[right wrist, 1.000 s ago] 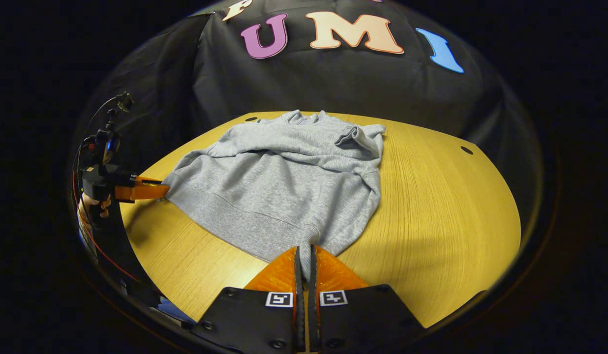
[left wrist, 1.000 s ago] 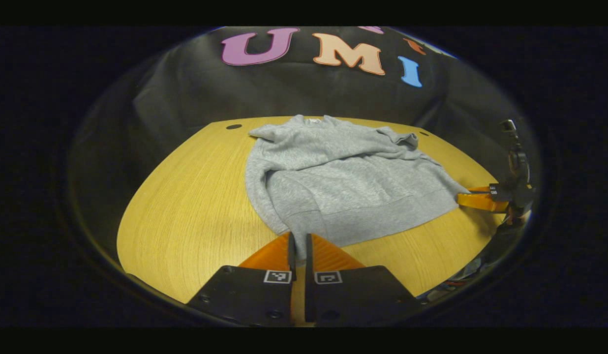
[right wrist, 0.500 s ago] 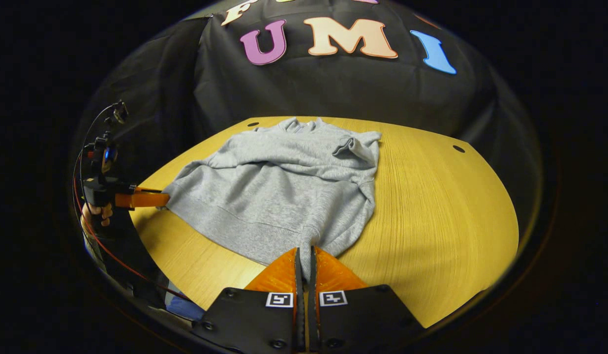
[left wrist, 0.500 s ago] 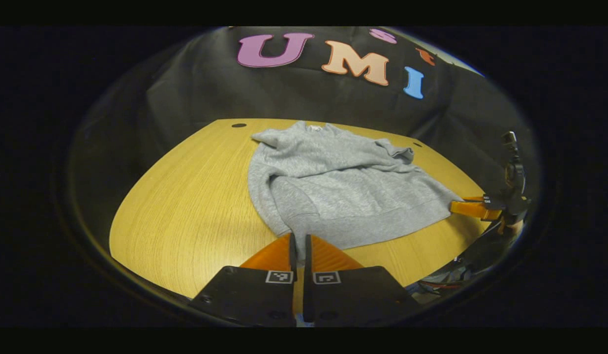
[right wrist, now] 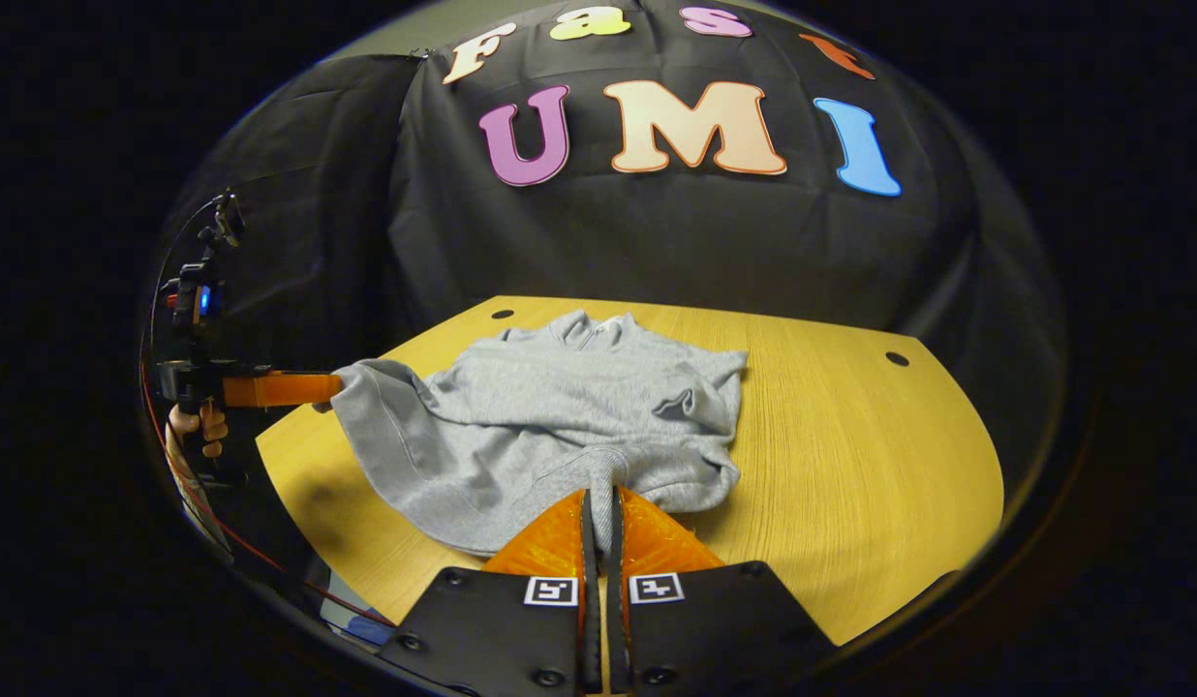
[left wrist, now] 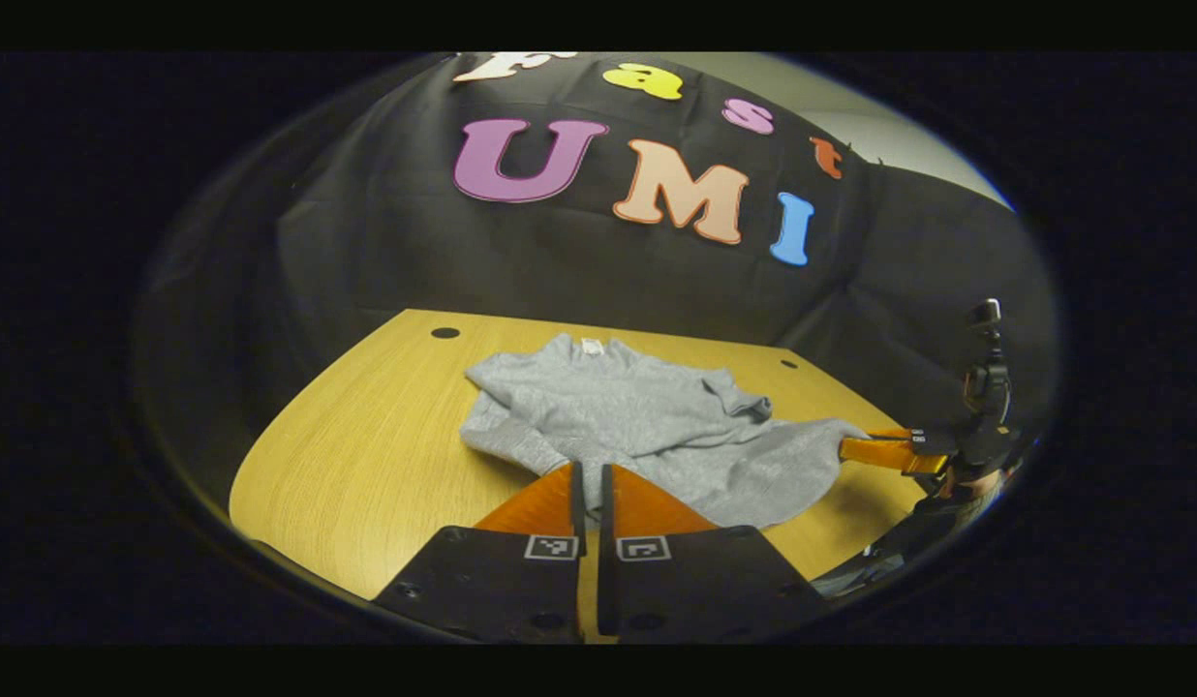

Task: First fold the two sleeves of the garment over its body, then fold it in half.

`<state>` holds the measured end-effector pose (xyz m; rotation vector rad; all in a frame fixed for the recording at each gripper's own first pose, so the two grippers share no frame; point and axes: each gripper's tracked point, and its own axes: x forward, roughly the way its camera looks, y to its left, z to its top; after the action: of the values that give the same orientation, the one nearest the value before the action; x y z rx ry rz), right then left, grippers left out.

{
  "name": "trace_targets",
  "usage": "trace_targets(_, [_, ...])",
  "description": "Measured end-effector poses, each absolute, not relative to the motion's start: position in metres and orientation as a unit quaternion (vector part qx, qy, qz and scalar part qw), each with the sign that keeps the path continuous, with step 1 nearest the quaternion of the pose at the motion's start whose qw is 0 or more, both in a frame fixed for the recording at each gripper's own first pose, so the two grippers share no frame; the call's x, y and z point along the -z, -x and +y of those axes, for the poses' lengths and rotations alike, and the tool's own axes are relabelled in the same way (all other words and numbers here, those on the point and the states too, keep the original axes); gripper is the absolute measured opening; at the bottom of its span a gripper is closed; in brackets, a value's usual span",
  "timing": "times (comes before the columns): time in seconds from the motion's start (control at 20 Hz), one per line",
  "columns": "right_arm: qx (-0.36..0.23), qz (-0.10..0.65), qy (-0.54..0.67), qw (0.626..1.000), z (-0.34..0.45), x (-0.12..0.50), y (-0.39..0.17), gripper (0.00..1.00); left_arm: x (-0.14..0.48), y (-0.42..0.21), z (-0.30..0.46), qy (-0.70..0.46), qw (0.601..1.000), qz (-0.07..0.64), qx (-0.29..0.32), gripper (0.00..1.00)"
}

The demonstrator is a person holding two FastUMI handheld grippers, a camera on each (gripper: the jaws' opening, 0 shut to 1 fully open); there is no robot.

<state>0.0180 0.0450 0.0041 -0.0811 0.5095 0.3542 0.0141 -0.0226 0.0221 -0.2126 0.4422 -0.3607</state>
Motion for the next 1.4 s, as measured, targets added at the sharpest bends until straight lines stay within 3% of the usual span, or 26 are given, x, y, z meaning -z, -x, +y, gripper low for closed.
trace_targets(0.4, [-0.135, 0.215, 0.021, 0.967, 0.045, -0.025, -0.128, 0.05, -0.064, -0.108, -0.021, 0.135, 0.971, 0.152, 0.126, 0.0])
trace_targets(0.7, [-0.111, 0.233, -0.002, 0.966, 0.053, 0.001, -0.189, 0.05, -0.041, -0.184, -0.021, 0.136, 0.978, 0.149, 0.056, 0.0])
trace_targets(1.3, [-0.112, 0.312, -0.084, 0.94, 0.045, 0.073, -0.23, 0.05, 0.041, -0.245, -0.039, 0.079, 0.974, 0.212, 0.028, 0.0])
trace_targets(1.4, [-0.116, 0.301, -0.094, 0.942, 0.045, 0.066, -0.235, 0.13, 0.044, -0.249, -0.039, 0.069, 0.975, 0.211, 0.025, 0.08])
